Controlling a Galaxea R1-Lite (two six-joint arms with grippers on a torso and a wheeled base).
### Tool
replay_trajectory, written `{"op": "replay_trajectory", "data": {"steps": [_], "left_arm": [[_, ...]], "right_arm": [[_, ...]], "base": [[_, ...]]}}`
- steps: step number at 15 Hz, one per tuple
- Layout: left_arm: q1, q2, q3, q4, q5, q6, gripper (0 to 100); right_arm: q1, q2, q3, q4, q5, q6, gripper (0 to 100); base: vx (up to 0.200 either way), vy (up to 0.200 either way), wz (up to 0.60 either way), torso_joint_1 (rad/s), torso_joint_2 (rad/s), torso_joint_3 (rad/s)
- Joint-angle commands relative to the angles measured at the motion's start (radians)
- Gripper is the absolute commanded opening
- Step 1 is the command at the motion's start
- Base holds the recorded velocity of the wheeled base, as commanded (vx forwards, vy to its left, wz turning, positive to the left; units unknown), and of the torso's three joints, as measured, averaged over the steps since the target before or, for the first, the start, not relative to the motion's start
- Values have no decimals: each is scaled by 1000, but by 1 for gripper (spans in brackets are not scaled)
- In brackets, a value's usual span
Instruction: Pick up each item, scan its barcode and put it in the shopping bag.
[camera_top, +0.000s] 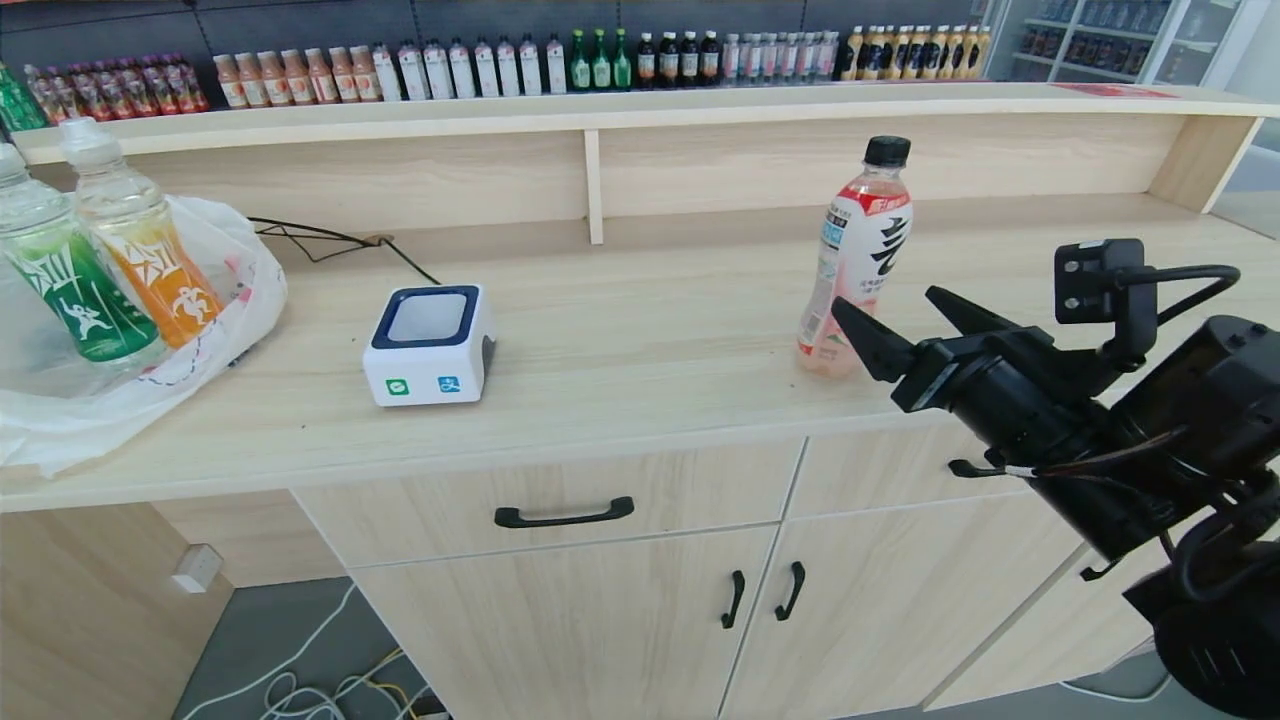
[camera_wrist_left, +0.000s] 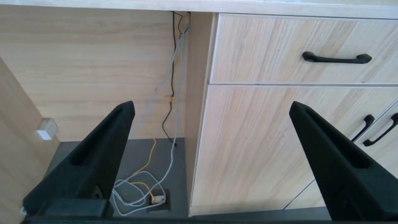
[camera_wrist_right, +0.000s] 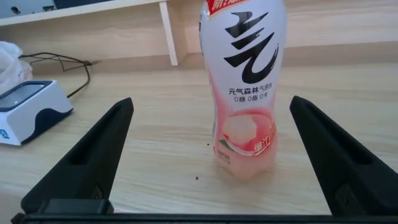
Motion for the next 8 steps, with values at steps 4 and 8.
{"op": "replay_trajectory", "data": {"steps": [4, 8], "left_arm": [[0, 0, 0, 0, 0, 0, 100], [0, 0, 0, 0, 0, 0, 100]], "right_arm": [[-53, 76, -46, 15, 60, 18, 100], [-56, 125, -132, 55, 103, 18, 100]], "base": [[0, 0, 0, 0, 0, 0], [0, 0, 0, 0, 0, 0]]}}
